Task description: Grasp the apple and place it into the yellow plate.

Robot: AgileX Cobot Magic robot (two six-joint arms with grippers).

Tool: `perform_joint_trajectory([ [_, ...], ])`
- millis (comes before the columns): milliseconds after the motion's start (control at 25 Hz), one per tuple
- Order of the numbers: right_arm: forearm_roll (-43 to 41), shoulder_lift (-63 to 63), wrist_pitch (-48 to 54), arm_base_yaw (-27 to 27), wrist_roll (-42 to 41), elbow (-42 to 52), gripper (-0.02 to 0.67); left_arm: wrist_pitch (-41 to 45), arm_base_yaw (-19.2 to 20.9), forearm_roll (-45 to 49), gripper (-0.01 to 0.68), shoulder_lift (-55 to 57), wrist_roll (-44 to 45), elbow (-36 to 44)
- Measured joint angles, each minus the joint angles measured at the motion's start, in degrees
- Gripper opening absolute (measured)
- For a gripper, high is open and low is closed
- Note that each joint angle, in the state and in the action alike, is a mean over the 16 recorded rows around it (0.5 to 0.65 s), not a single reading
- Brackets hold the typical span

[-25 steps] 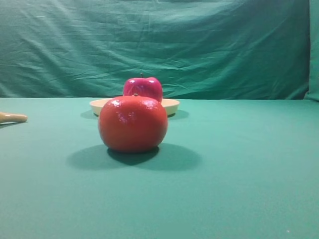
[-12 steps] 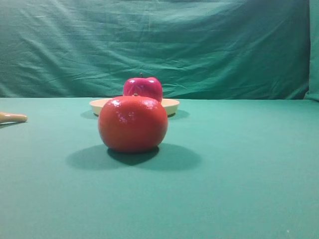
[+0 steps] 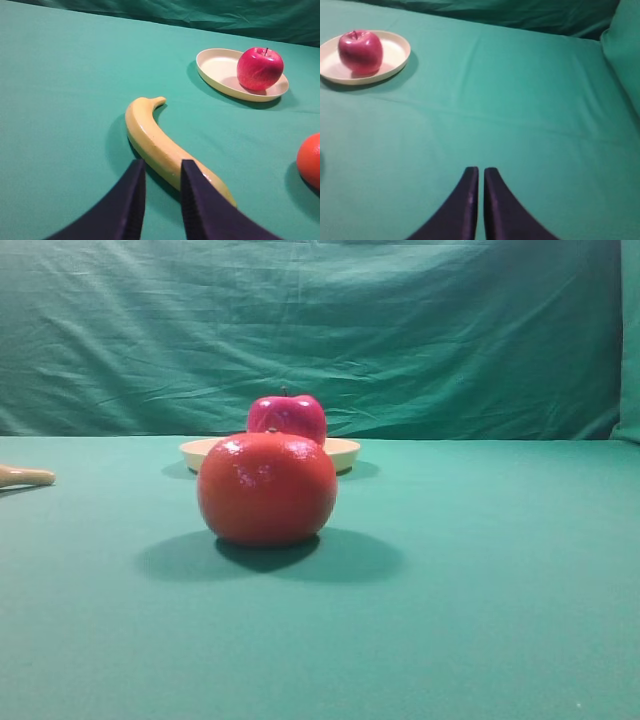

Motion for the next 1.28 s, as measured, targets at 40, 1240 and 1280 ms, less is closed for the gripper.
perform_joint_trajectory([
  [40, 0.1, -0.9, -0.5, -1.0, -0.2, 0.9, 0.0, 0.0, 0.0, 0.0, 0.157, 0.0, 0.0, 0.0],
  [1240, 4.2, -5.3, -6.5, -8.9, -1.1, 11.3, 0.0, 0.0, 0.0, 0.0, 0.157, 0.0, 0.0, 0.0],
  [1280, 4.2, -5.3, -6.5, -8.9, -1.1, 11.3, 0.0, 0.0, 0.0, 0.0, 0.157, 0.0, 0.0, 0.0],
])
